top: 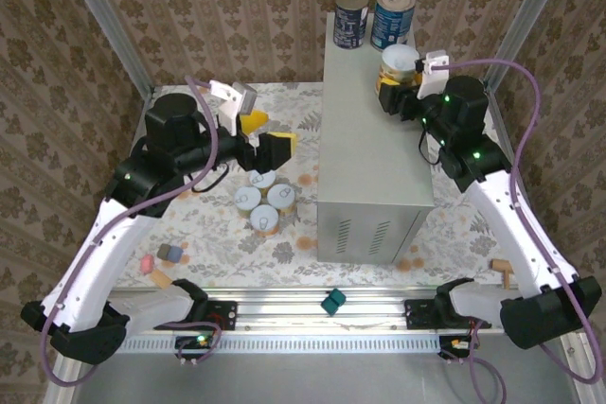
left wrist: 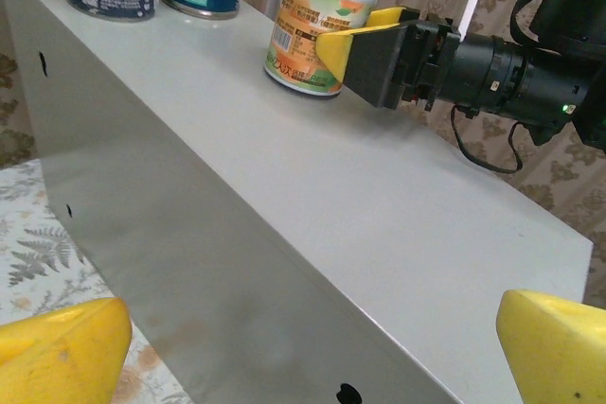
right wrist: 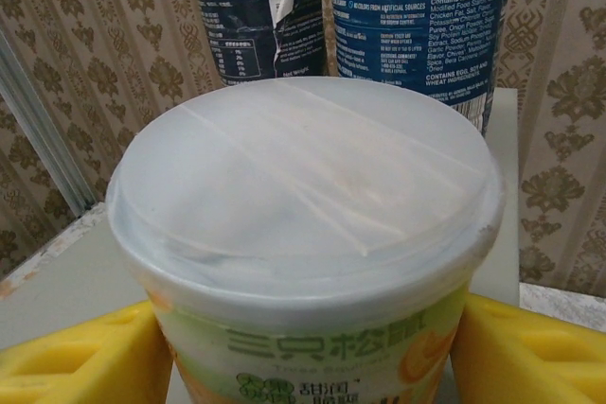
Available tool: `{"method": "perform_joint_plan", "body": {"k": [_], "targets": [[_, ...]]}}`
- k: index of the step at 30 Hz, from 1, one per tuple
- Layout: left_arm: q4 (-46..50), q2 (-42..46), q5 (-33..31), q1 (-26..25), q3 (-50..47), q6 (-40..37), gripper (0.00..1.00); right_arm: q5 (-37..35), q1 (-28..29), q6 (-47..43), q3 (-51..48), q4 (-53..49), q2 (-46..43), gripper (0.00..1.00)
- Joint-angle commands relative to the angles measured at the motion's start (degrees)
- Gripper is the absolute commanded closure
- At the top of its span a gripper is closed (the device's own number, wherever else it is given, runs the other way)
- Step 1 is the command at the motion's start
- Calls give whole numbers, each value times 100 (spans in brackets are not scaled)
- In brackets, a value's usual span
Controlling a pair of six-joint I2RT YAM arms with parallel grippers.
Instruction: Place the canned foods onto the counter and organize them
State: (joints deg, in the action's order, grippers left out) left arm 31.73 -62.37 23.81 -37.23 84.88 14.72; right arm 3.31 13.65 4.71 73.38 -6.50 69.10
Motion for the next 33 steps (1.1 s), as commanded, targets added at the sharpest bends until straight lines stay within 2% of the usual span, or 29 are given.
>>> {"method": "perform_joint_plan", "body": {"k": [1,10,33], "targets": [[-286,117,-585,-154,48,-183,0,196,-72,101,207,42,254,27],[-272,125,-729,-394,-24,-194,0,19,-93,-71,463,124,709,26],[-263,346,-755,-420,-147,-180,0,-338,-91,-387,541,167,998,22]]}}
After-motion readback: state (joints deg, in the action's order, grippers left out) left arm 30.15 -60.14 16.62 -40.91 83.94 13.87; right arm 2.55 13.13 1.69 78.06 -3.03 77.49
